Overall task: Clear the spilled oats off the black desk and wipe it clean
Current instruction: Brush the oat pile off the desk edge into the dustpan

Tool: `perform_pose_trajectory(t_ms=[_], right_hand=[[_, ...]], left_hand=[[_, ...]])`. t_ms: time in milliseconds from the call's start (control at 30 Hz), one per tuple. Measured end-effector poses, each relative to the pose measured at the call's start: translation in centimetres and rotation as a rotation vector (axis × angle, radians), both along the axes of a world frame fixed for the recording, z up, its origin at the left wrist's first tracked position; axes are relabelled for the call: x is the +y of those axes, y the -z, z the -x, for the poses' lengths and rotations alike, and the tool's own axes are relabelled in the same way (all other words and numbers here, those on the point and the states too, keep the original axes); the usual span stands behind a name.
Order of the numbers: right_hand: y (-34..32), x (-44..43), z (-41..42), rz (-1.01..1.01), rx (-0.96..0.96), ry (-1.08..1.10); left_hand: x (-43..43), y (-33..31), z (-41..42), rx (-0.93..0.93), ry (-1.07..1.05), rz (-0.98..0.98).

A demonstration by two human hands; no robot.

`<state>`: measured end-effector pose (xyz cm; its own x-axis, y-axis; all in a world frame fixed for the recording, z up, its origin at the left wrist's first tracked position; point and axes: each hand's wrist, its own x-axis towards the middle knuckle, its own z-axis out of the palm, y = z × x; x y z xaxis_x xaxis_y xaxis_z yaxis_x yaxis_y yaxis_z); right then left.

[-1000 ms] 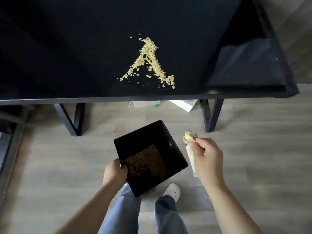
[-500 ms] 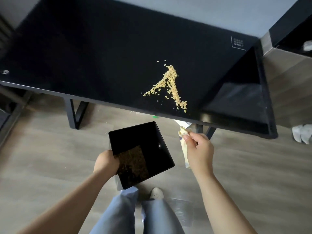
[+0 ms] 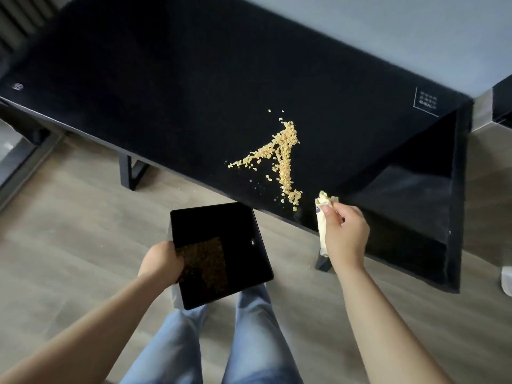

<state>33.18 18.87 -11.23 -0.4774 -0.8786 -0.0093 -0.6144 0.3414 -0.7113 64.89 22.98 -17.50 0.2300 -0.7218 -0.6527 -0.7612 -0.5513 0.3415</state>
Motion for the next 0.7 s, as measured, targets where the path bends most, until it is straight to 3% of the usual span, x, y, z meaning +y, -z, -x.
perform_pose_trajectory(t_ms=[333, 467, 700], right_hand=[[2.7, -9.8, 4.3, -0.068, 0.070, -0.243], [4.7, -9.7, 3.5, -0.024, 0.048, -0.303], [6.7, -5.7, -2.5, 0.022, -0.138, -0.595]], left_hand=[[-0.6, 0.1, 6.6, -0.090, -0.118, 0.018], [-0.3, 0.8, 8.0, -0.113, -0.161, -0.015], [-0.6, 0.8, 9.2, -0.102, -0.221, -0.018]])
